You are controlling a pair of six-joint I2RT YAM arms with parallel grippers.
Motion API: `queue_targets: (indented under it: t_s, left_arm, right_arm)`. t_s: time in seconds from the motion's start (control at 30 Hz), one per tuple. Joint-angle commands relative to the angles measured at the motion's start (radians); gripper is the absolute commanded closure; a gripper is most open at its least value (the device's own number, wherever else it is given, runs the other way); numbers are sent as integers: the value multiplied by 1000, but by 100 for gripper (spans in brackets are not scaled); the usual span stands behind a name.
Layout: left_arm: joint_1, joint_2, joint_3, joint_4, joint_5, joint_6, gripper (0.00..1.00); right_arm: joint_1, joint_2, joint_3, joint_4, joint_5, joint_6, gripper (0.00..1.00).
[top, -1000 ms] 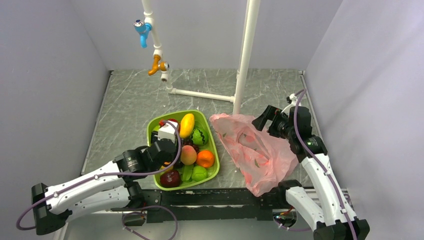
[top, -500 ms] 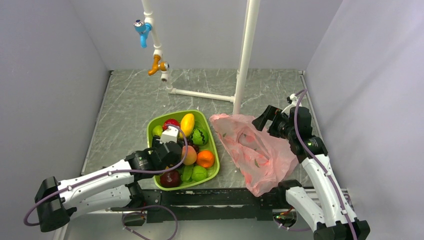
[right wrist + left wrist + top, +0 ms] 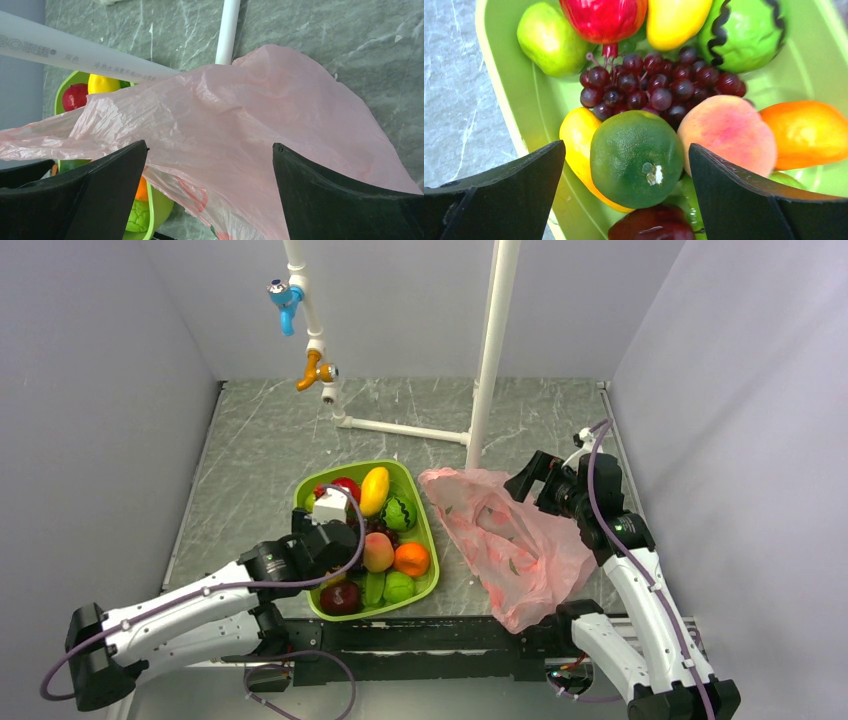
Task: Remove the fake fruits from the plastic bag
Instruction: Place the fake fruit in the bin, then reset both arms
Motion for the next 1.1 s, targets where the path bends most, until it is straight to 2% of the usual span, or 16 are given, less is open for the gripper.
queue_targets:
  t_s: [0.0, 0.13, 0.37, 0.6, 0.83, 0.97, 1.07]
  left_arm:
    - [-2, -96, 94, 4, 15, 12, 1]
    - [-1, -186, 184, 16, 22, 101, 0]
    - [-2, -262, 436, -26, 2, 292, 1]
    - [-2, -347, 591, 78, 53, 477, 1]
    - [-1, -318, 756, 55, 65, 542, 1]
    - [-1, -317, 785, 63, 85, 552, 1]
    - [-1, -317, 785, 64, 91, 549, 1]
  right_arm:
    - [4, -19, 45, -30, 52, 0, 0]
    - [4, -43, 104, -91, 130, 14, 0]
    - [4, -69, 290, -230, 316, -24, 0]
    - [4, -173, 484, -236, 459, -113, 0]
    - [4, -286, 570, -162, 612, -164, 0]
    - [3, -333, 581, -133, 735, -154, 0]
    - [1, -338, 596, -138, 752, -172, 0]
